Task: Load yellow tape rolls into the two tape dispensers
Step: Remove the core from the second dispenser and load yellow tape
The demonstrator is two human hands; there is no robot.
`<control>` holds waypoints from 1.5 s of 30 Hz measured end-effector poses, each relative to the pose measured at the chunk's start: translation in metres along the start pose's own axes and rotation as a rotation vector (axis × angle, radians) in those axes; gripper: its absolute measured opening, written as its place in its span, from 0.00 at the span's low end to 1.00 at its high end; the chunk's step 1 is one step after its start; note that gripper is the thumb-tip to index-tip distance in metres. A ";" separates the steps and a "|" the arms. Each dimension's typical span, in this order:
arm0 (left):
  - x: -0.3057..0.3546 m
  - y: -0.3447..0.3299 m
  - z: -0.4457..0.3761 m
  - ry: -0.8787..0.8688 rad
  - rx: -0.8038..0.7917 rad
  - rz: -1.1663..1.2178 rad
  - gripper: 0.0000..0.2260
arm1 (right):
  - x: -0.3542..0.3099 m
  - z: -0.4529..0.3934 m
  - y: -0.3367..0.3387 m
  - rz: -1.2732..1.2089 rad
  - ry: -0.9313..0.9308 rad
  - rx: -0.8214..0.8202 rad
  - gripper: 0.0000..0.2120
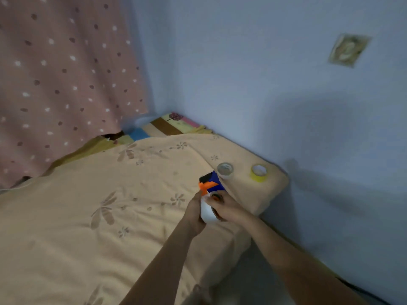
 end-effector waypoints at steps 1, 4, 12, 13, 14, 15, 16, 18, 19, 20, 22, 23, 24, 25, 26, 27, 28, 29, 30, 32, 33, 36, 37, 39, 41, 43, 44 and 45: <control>-0.003 -0.013 -0.006 0.015 -0.002 -0.004 0.20 | 0.006 -0.002 0.013 -0.008 -0.010 -0.013 0.16; -0.009 -0.042 -0.025 0.030 0.006 -0.002 0.19 | 0.019 -0.011 0.050 -0.035 -0.008 0.005 0.19; -0.010 -0.088 -0.102 0.067 0.050 -0.009 0.19 | 0.056 -0.060 0.116 -0.184 -0.097 0.006 0.14; -0.010 -0.092 -0.114 0.071 0.048 -0.011 0.17 | 0.058 -0.070 0.121 -0.173 -0.102 -0.024 0.14; -0.008 -0.096 -0.126 0.072 0.042 -0.006 0.17 | 0.058 -0.080 0.127 -0.159 -0.106 -0.065 0.13; -0.005 -0.099 -0.139 0.070 0.040 0.005 0.16 | 0.060 -0.093 0.133 -0.130 -0.109 -0.103 0.10; -0.002 -0.102 -0.152 0.064 0.047 0.013 0.16 | 0.059 -0.104 0.140 -0.106 -0.104 -0.127 0.10; 0.009 -0.110 -0.180 0.037 0.048 0.031 0.16 | 0.056 -0.131 0.156 -0.065 -0.110 -0.128 0.24; 0.014 -0.114 -0.192 0.037 0.051 0.043 0.16 | 0.058 -0.143 0.165 -0.048 -0.155 -0.109 0.28; 0.018 -0.117 -0.203 0.045 0.060 0.039 0.17 | 0.058 -0.153 0.174 -0.044 -0.198 -0.091 0.31; 0.025 -0.123 -0.226 0.063 0.085 -0.001 0.19 | 0.055 -0.173 0.187 -0.018 -0.229 -0.113 0.33; 0.029 -0.124 -0.236 0.072 0.113 -0.021 0.20 | 0.052 -0.183 0.193 0.013 -0.224 -0.141 0.33; 0.032 -0.123 -0.246 0.081 0.154 -0.041 0.21 | 0.048 -0.193 0.199 0.039 -0.213 -0.162 0.32; 0.037 -0.121 -0.254 0.080 0.194 -0.056 0.21 | 0.045 -0.204 0.205 0.044 -0.209 -0.175 0.31; 0.041 -0.120 -0.261 0.072 0.226 -0.060 0.22 | 0.042 -0.215 0.209 0.028 -0.215 -0.188 0.31; 0.045 -0.121 -0.266 0.070 0.248 -0.052 0.22 | 0.040 -0.224 0.212 0.009 -0.232 -0.204 0.31; 0.047 -0.121 -0.269 0.071 0.260 -0.043 0.21 | 0.038 -0.231 0.215 -0.009 -0.253 -0.219 0.31; 0.049 -0.121 -0.272 0.070 0.269 -0.033 0.21 | 0.036 -0.240 0.217 -0.011 -0.267 -0.232 0.31; 0.052 -0.120 -0.275 0.064 0.276 -0.029 0.20 | 0.035 -0.249 0.218 0.000 -0.272 -0.251 0.31; 0.060 -0.117 -0.282 0.050 0.304 -0.015 0.20 | 0.031 -0.268 0.219 0.013 -0.275 -0.313 0.31; 0.065 -0.113 -0.286 0.046 0.328 -0.022 0.20 | 0.029 -0.279 0.219 0.019 -0.271 -0.343 0.32; 0.080 -0.102 -0.292 -0.001 0.388 -0.036 0.20 | 0.027 -0.312 0.223 0.038 -0.252 -0.372 0.34; 0.084 -0.097 -0.293 -0.019 0.416 -0.026 0.19 | 0.027 -0.323 0.226 0.045 -0.245 -0.367 0.36; 0.090 -0.085 -0.294 -0.052 0.493 -0.010 0.19 | 0.025 -0.344 0.231 0.088 -0.224 -0.368 0.43; 0.095 -0.075 -0.294 -0.063 0.571 0.006 0.20 | 0.028 -0.361 0.238 0.239 -0.207 -0.343 0.44; 0.095 -0.070 -0.292 -0.063 0.619 0.020 0.22 | 0.034 -0.378 0.242 0.498 -0.140 -0.303 0.44; 0.096 -0.068 -0.292 -0.065 0.635 0.028 0.23 | 0.039 -0.384 0.243 0.613 -0.096 -0.275 0.46; 0.095 -0.065 -0.291 -0.070 0.651 0.034 0.23 | 0.044 -0.390 0.243 0.697 -0.055 -0.248 0.47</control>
Point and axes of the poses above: each hand's wrist, its own z-axis away from the middle knuckle, its own y-axis out of the back of the hand, x = y × z, the point moved 7 cm from there along -z, towards the middle knuckle, and after that the axes turned 3 degrees about x, right-handed, at the moved point
